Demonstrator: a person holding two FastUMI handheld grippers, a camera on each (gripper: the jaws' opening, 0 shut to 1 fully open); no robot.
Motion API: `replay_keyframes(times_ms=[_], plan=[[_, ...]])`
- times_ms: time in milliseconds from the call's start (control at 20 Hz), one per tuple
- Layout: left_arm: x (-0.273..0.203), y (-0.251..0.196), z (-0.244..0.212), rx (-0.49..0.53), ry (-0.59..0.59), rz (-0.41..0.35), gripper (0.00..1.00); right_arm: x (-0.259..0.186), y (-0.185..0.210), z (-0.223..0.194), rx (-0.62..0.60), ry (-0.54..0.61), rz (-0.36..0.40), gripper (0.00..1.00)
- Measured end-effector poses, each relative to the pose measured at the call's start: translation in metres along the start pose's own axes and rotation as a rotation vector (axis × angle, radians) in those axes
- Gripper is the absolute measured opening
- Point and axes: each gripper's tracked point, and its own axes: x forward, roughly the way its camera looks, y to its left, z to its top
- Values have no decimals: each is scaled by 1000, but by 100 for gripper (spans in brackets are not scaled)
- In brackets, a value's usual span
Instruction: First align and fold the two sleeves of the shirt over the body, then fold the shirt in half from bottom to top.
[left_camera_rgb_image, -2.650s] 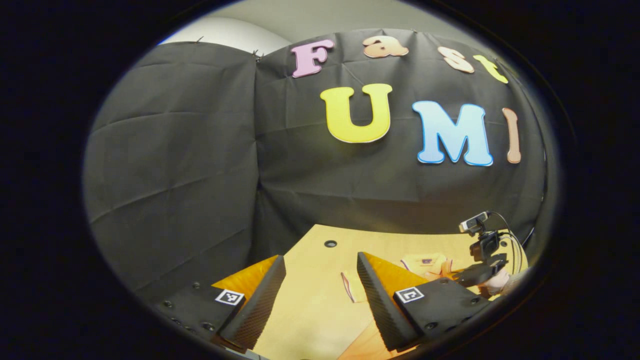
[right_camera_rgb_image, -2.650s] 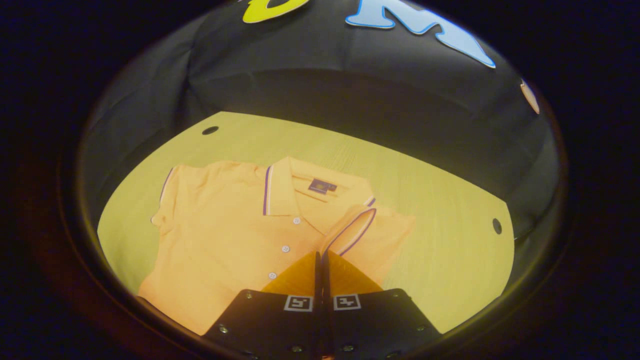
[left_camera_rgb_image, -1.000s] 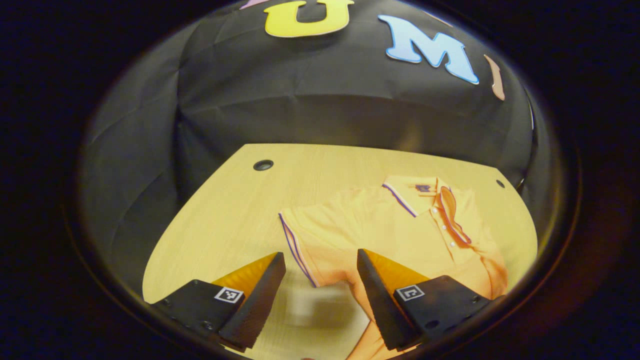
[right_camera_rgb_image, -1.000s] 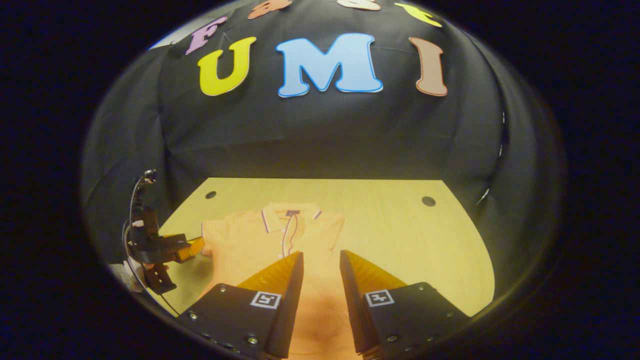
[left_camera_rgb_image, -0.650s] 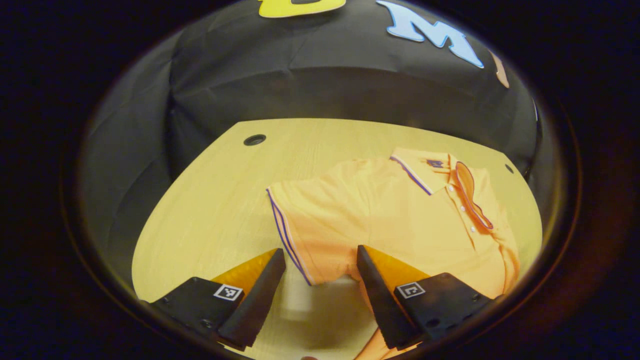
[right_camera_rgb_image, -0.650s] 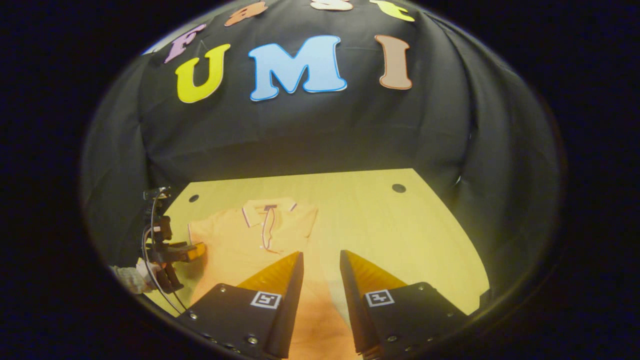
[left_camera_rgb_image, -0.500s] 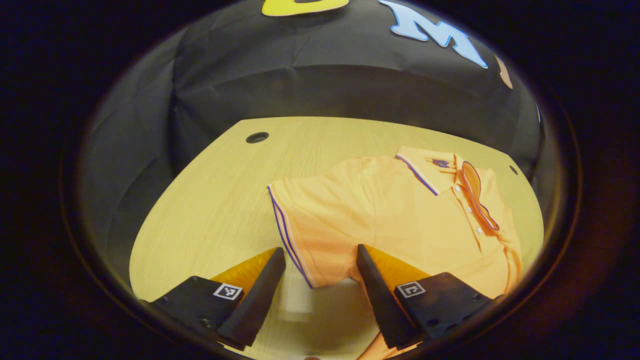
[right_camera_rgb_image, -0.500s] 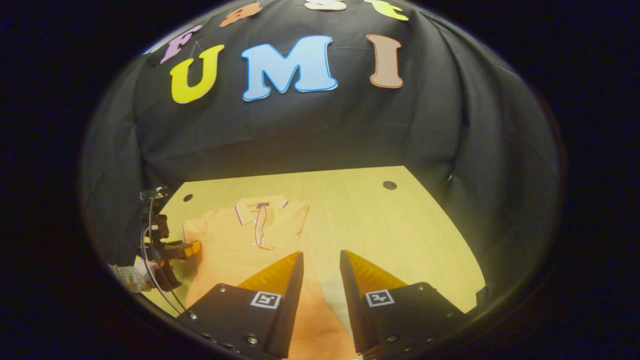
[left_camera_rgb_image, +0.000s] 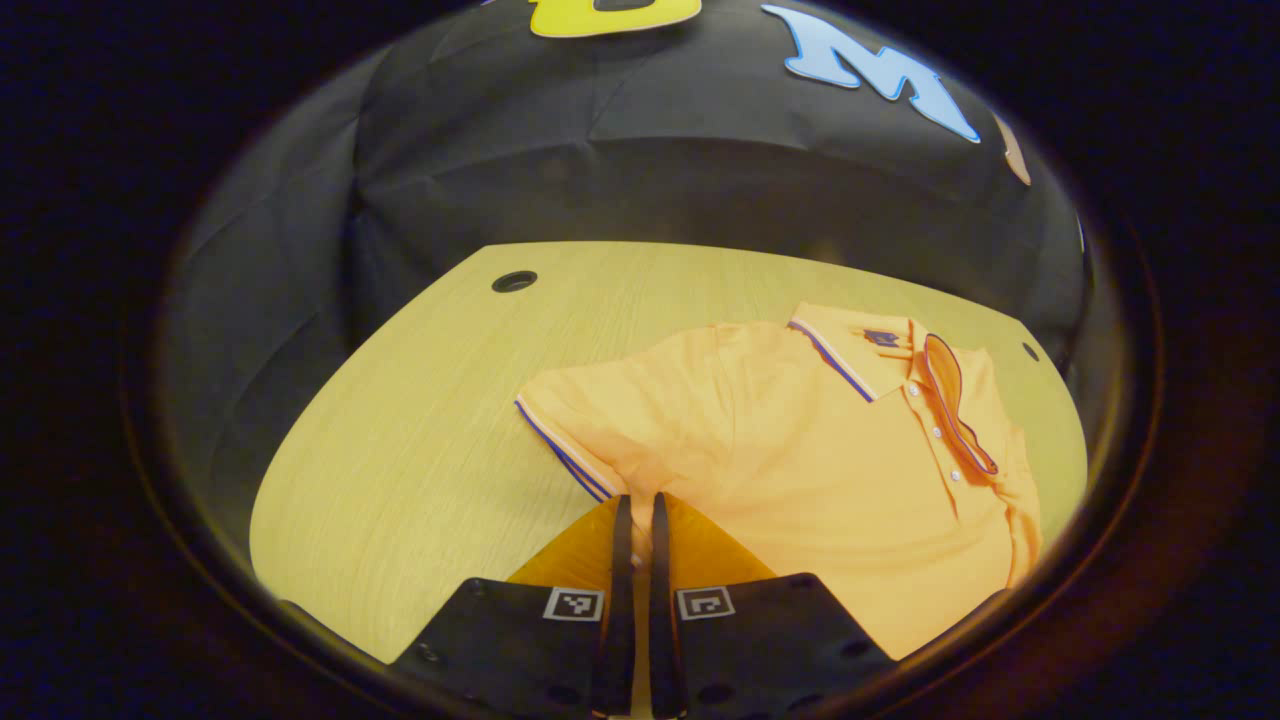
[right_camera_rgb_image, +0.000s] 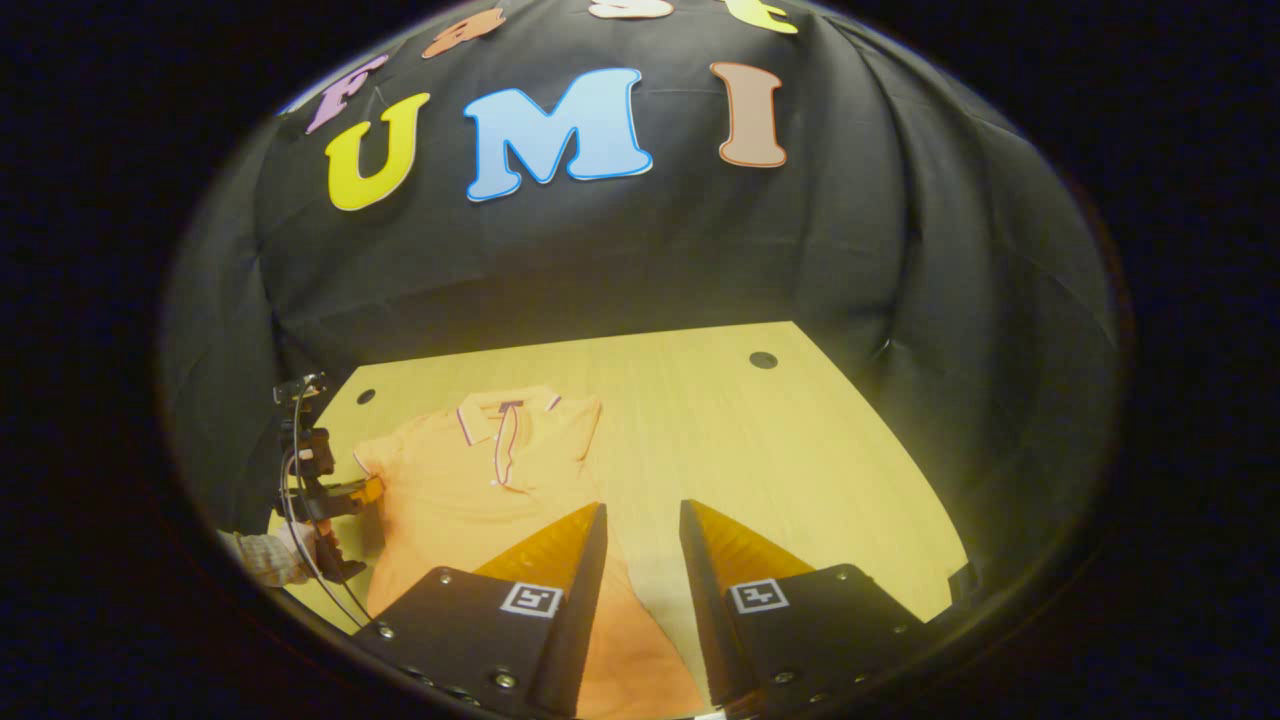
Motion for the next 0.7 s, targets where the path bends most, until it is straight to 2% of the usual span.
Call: replay_keyframes(times_ms=[200, 350, 700], plan=[[1, -3, 1, 73, 19, 21, 12, -2, -6, -1, 1, 3, -5, 47], [-1, -10, 21, 146, -28, 19, 13, -2, -12, -2, 13, 2, -10, 47], [-12, -69, 69, 367, -175, -95, 13, -5, -23, -8, 44, 7, -15, 47]])
